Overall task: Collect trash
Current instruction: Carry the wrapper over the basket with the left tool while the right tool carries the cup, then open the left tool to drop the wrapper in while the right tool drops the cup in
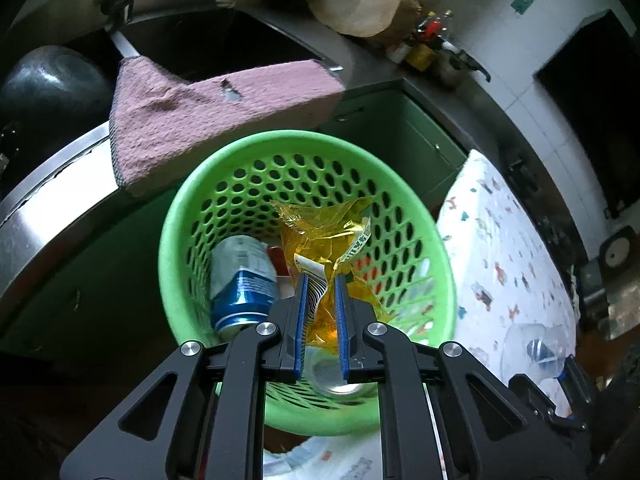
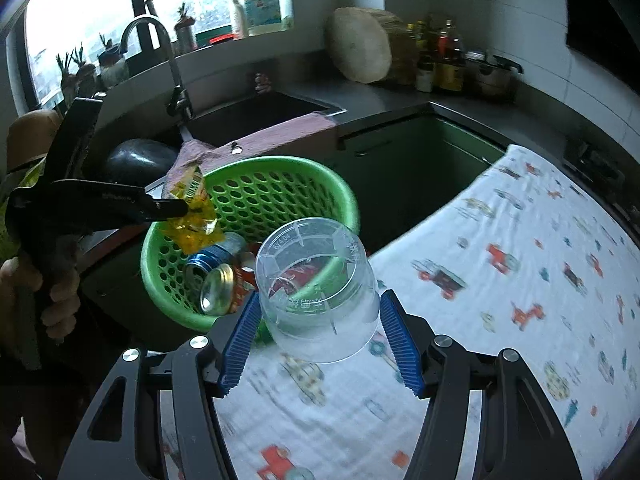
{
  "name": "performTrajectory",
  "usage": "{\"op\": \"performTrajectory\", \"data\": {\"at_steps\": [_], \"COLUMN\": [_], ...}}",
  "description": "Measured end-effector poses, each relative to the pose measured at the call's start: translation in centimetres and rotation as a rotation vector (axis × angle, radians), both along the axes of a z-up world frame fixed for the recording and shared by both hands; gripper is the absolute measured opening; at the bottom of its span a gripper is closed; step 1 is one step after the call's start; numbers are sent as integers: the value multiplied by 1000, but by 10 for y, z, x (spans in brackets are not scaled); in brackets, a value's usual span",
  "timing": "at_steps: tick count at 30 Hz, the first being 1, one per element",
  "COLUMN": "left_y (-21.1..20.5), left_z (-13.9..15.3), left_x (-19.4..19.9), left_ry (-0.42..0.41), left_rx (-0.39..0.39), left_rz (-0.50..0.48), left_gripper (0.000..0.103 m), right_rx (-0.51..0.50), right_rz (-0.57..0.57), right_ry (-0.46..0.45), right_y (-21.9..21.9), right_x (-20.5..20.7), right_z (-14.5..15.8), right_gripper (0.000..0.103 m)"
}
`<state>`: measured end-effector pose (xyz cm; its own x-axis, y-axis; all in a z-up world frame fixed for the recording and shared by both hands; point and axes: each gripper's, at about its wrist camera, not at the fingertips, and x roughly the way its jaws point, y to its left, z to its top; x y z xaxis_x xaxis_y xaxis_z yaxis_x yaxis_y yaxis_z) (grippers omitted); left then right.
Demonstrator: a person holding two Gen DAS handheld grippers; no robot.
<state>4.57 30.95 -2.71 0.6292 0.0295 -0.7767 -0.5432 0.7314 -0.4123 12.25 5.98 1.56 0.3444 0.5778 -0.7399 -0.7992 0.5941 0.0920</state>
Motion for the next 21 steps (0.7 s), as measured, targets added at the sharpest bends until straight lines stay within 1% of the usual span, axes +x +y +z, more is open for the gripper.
{"op": "performTrajectory", "data": {"at_steps": [8,9,14,15,17,18,19,20,21], "left_y": [12,14,22,23,23,23,24,24,24], "left_z": [-12,-14,-21,-22,-23,-23,-24,-24,-24], "left_x": [-3,-4,-7,-8,-8,-9,-9,-9,-10], "left_ry": [42,46,63,65,67,68,71,72,70], "left_rx": [7,8,-9,-13,-10,-11,-13,-15,-15], "left_rz": [21,26,46,48,50,51,54,58,59], "left_gripper": [13,15,16,18,18,19,25,27,28], "right_rx": [-13,-14,-23,-24,-22,-20,-19,-17,-15], "right_rz": [47,52,60,60,63,63,63,65,65], "right_ry": [18,21,42,44,51,55,57,59,57], "right_y": [41,45,58,60,63,64,64,65,66], "right_x": [-1,0,4,4,6,7,7,7,7], "right_z": [-14,-16,-28,-30,-31,-32,-33,-33,-33], "right_gripper": [59,59,59,60,61,61,61,62,63]}}
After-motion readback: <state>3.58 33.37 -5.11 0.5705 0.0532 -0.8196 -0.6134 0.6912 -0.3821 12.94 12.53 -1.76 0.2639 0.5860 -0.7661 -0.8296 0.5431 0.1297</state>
